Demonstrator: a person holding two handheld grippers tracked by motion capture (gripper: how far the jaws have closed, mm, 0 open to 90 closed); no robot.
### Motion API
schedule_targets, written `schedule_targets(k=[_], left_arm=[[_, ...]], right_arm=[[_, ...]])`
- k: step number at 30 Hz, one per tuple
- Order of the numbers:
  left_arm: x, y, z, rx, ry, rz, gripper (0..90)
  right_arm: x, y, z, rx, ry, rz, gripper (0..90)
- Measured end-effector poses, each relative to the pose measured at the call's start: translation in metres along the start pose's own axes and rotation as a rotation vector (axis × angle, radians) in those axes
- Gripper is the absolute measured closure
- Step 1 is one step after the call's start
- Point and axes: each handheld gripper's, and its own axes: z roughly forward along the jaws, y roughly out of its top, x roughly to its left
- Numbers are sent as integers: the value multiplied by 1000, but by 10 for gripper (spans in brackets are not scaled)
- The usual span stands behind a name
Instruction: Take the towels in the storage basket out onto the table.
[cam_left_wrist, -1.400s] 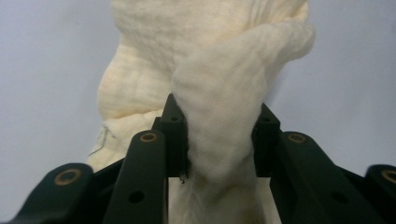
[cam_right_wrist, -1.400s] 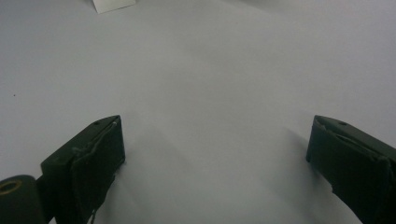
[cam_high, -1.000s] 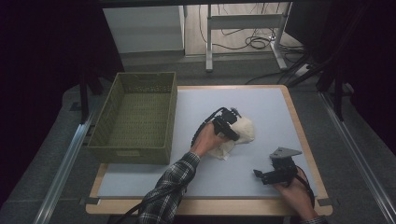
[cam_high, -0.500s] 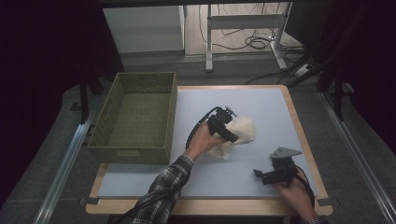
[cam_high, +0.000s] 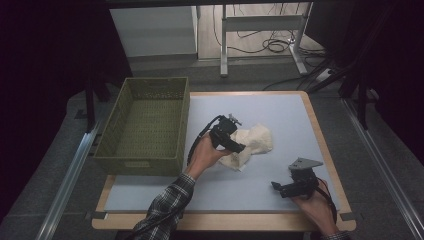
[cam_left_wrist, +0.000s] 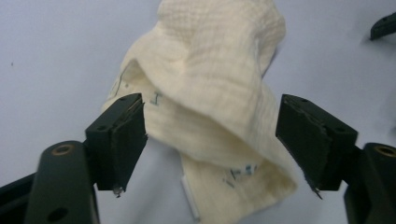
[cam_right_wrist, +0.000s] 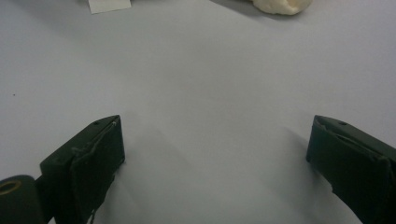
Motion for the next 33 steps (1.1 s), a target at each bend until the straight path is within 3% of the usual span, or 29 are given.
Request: schedule_targets(k=[8, 14, 17, 22, 26, 30, 33], left_arm=[[-2, -27, -4, -9, -23, -17, 348], [-9, -48, 3, 1, 20, -4, 385], [-8, -58, 4, -7, 54, -8, 350], [-6, -72, 8, -39, 100, -32, 267], [-4, -79, 15, -48, 122, -41, 241], [2, -85, 21, -75, 94, -62, 210], [4, -92, 23, -137, 83, -51, 189]], right_arm=[[-1, 0, -1, -5, -5, 11, 82], [-5, 1, -5, -8, -12, 36, 200], [-7, 5, -7, -20, 44, 59, 265], [-1, 19, -6, -48, 124, 51, 348], [4, 34, -4, -72, 159, 38, 397], [7, 51, 3, -93, 204, 33, 453], [11, 68, 11, -93, 234, 30, 507]])
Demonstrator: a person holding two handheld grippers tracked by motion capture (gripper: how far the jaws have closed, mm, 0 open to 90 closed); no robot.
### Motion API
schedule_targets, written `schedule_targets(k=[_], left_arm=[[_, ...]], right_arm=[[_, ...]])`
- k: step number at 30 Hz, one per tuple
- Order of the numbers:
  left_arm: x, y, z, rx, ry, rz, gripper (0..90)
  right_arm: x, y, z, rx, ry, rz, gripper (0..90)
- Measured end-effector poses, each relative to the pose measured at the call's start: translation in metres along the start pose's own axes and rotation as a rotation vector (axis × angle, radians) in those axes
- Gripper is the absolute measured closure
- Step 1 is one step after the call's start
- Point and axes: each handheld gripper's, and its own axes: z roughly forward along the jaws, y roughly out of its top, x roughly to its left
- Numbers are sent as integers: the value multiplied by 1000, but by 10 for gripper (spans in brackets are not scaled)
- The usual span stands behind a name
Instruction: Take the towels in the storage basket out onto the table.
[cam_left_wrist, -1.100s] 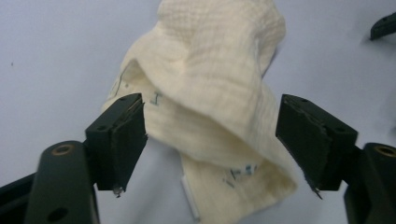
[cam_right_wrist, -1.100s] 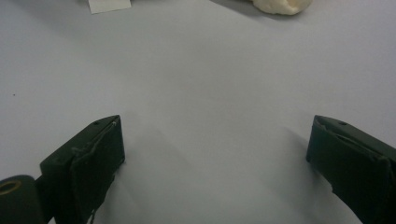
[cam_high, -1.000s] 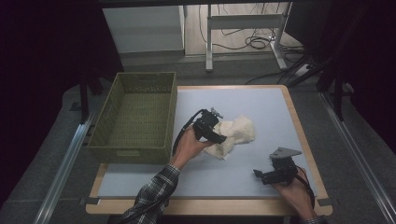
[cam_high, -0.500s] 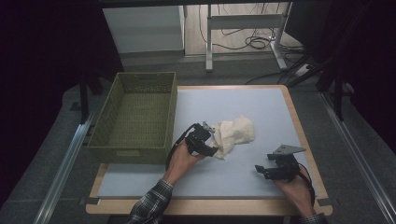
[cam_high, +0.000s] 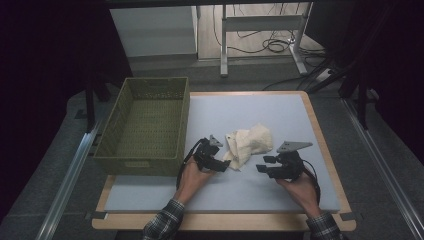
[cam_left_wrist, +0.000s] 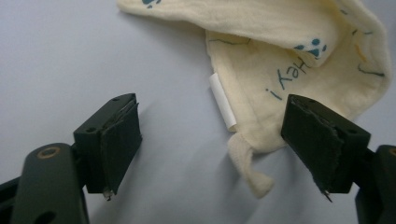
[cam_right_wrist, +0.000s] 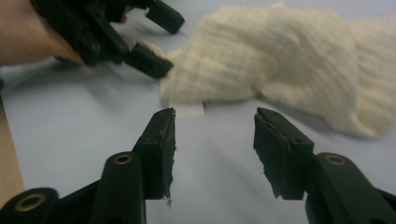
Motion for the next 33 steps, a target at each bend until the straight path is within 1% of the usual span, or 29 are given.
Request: schedule_targets(k=[1, 3, 5, 10, 13, 15, 17, 19, 20, 21, 22, 24, 26, 28, 29, 30, 31, 33], left_arm=[[0, -3, 0, -20, 0, -3, 186], [-1, -3, 0, -20, 4, 3, 187], [-1, -3, 0, -23, 3, -2, 186], [-1, -4, 0, -26, 3, -1, 186], [0, -4, 0, -26, 4, 3, 186], [0, -4, 0, -24, 5, 6, 187], [0, -4, 0, -27, 4, 3, 186], [0, -4, 0, -25, 4, 5, 187], [0, -4, 0, -25, 5, 5, 187], [0, -4, 0, -23, 4, 6, 186], [0, -4, 0, -24, 3, 5, 186], [0, -4, 0, -24, 2, 4, 185], [0, -4, 0, -23, -4, 5, 179], [0, -3, 1, -16, -20, 13, 148], [0, -1, 1, -5, -16, 21, 137], [-1, 1, 1, 5, -12, 15, 136], [-2, 3, 1, 10, -9, 20, 140], [-2, 9, 0, -3, -10, 20, 165]], right_arm=[[0, 4, 2, -2, 4, -3, 519], [1, 16, 8, -9, 21, 0, 540], [2, 25, 12, -11, 30, 0, 543], [4, 55, 27, -20, 29, -13, 540], [4, 68, 40, -10, 9, -15, 502], [4, 73, 50, -6, -7, -20, 469], [4, 77, 60, 8, -30, -35, 466], [5, 77, 68, 37, -56, -59, 474], [5, 76, 72, 58, -79, -73, 508], [5, 74, 74, 78, -105, -92, 563], [5, 72, 76, 86, -120, -106, 630], [4, 67, 76, 97, -132, -118, 769], [3, 63, 72, 88, -128, -120, 845], [2, 60, 66, 80, -127, -114, 865], [1, 60, 63, 76, -122, -108, 868], [1, 59, 60, 72, -118, -103, 870], [0, 58, 56, 65, -117, -100, 870], [-1, 57, 49, 54, -119, -95, 871]])
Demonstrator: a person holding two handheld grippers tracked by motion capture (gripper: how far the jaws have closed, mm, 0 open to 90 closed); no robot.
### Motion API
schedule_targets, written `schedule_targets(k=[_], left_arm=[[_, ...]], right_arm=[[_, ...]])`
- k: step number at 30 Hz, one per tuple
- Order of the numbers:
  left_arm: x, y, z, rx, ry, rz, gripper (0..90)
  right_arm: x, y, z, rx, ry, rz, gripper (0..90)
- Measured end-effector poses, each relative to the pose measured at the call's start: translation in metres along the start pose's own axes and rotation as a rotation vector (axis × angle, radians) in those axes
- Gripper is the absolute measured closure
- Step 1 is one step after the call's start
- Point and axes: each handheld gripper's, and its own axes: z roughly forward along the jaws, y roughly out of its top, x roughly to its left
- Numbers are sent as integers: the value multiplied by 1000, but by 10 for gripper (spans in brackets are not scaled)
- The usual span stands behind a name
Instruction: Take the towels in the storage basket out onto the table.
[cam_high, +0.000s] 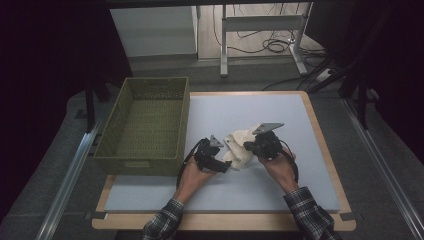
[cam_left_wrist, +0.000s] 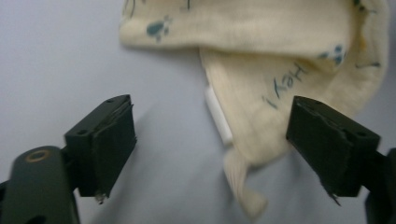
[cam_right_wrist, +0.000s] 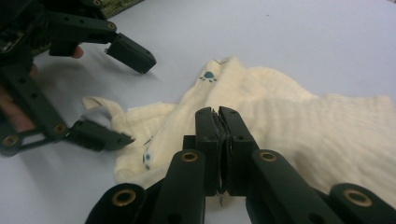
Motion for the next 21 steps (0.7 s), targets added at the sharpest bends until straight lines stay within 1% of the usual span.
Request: schedule_targets(k=[3, 5, 6, 7, 9, 10, 13, 15, 17, 18, 19, 20, 21], left_arm=[[1, 10, 0, -15, -37, -21, 214], [2, 16, 2, -19, -70, -44, 239], [2, 19, 4, -23, -74, -56, 239], [2, 22, 6, -23, -78, -59, 239], [3, 26, 10, -26, -70, -74, 220], [4, 28, 12, -34, -72, -90, 208], [8, 33, 16, -52, -63, -116, 185], [12, 36, 18, -59, -70, -132, 185], [14, 39, 23, -58, -85, -137, 197], [15, 39, 25, -52, -114, -129, 222], [14, 40, 28, -39, -139, -118, 263], [12, 40, 31, -28, -140, -107, 303], [10, 40, 32, -14, -133, -81, 381]], right_arm=[[-3, -4, -11, -17, -10, 3, 872], [-5, -6, -16, -24, -13, 5, 871], [-6, -7, -20, -29, -13, 9, 872], [-8, -8, -23, -31, -17, 10, 872], [-11, -11, -29, -36, -32, 15, 872], [-13, -12, -32, -42, -38, 20, 872], [-20, -16, -42, -54, -53, 36, 872], [-25, -19, -48, -56, -56, 49, 872], [-29, -22, -54, -65, -51, 63, 872], [-31, -23, -56, -70, -53, 68, 872], [-32, -24, -58, -75, -53, 73, 872], [-33, -26, -60, -78, -52, 76, 872], [-34, -26, -63, -80, -54, 77, 872]])
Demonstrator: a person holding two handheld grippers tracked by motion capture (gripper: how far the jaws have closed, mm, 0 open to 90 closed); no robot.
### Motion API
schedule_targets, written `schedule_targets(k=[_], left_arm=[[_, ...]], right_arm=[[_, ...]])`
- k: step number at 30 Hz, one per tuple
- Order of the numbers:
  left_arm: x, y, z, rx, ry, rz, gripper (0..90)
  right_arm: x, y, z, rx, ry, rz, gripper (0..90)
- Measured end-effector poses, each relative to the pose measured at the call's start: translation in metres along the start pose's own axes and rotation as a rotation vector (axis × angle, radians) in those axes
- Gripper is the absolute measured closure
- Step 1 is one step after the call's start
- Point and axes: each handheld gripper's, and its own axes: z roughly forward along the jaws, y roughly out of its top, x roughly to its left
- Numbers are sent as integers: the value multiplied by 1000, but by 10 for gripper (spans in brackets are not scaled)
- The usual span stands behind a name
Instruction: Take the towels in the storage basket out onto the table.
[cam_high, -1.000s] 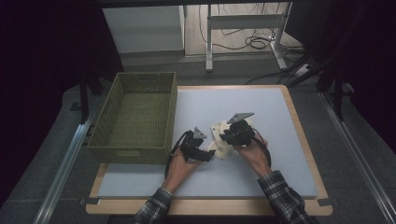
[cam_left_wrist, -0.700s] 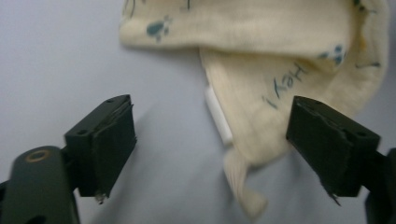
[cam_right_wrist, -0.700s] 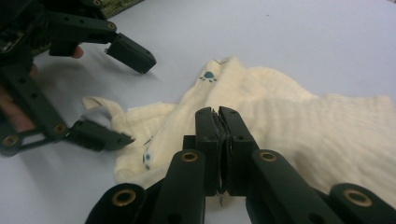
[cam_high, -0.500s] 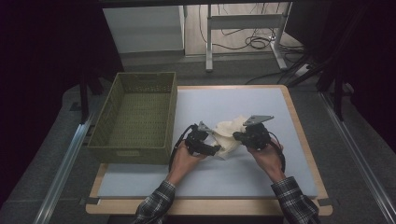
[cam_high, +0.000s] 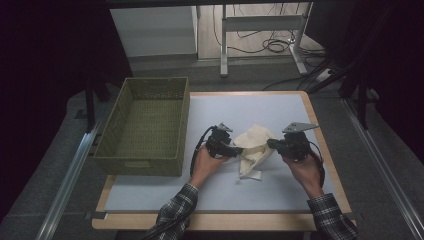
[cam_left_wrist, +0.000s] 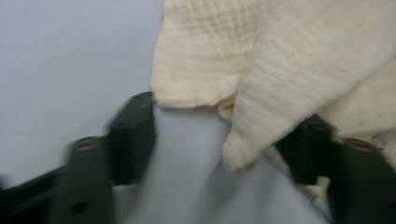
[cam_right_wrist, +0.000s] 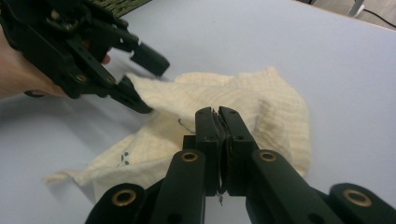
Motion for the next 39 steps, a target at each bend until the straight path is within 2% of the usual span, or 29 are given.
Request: schedule_targets(k=[2, 4, 6, 8, 11, 13, 15, 16, 18, 21, 23, 24, 27, 33, 36, 39], left_arm=[[-3, 1, 0, -3, -23, 34, 611], [-6, 4, -7, -29, -30, 58, 777], [-8, 12, -20, -62, -31, 77, 840], [-10, 23, -35, -96, -34, 87, 850], [-13, 43, -55, -127, 8, 125, 853], [-13, 54, -57, -103, 35, 124, 852], [-10, 60, -53, -52, 81, 124, 850], [-6, 60, -49, -36, 84, 112, 849], [2, 57, -40, -15, 79, 83, 846], [12, 48, -23, 33, 80, 67, 843], [16, 43, -13, 57, 79, 51, 840], [18, 41, -9, 62, 74, 46, 840], [21, 38, 0, 69, 69, 35, 835], [23, 37, 3, 71, 69, 39, 822], [25, 36, 1, 70, 72, 33, 818], [25, 34, -1, 63, 69, 26, 813]], right_arm=[[-2, -1, -4, 1, -5, 6, 872], [-6, -1, -8, -1, -11, 5, 872], [-9, 1, -13, -5, -19, 6, 872], [-15, 7, -20, -21, -14, 12, 872], [-20, 20, -25, -50, -11, 10, 872], [-24, 32, -24, -51, -28, 9, 863], [-28, 38, -15, -21, -47, 31, 776], [-29, 37, -10, -10, -50, 40, 723], [-27, 28, -2, 7, -23, 70, 649], [-21, 12, -1, 5, 10, 102, 590], [-14, -5, -5, 8, 32, 119, 537], [-14, -5, -5, 8, 32, 119, 537], [-7, -20, -13, 22, 57, 131, 498], [11, -52, -20, 45, 106, 151, 456], [21, -66, -17, 67, 135, 164, 444], [28, -77, -10, 81, 141, 165, 469]])
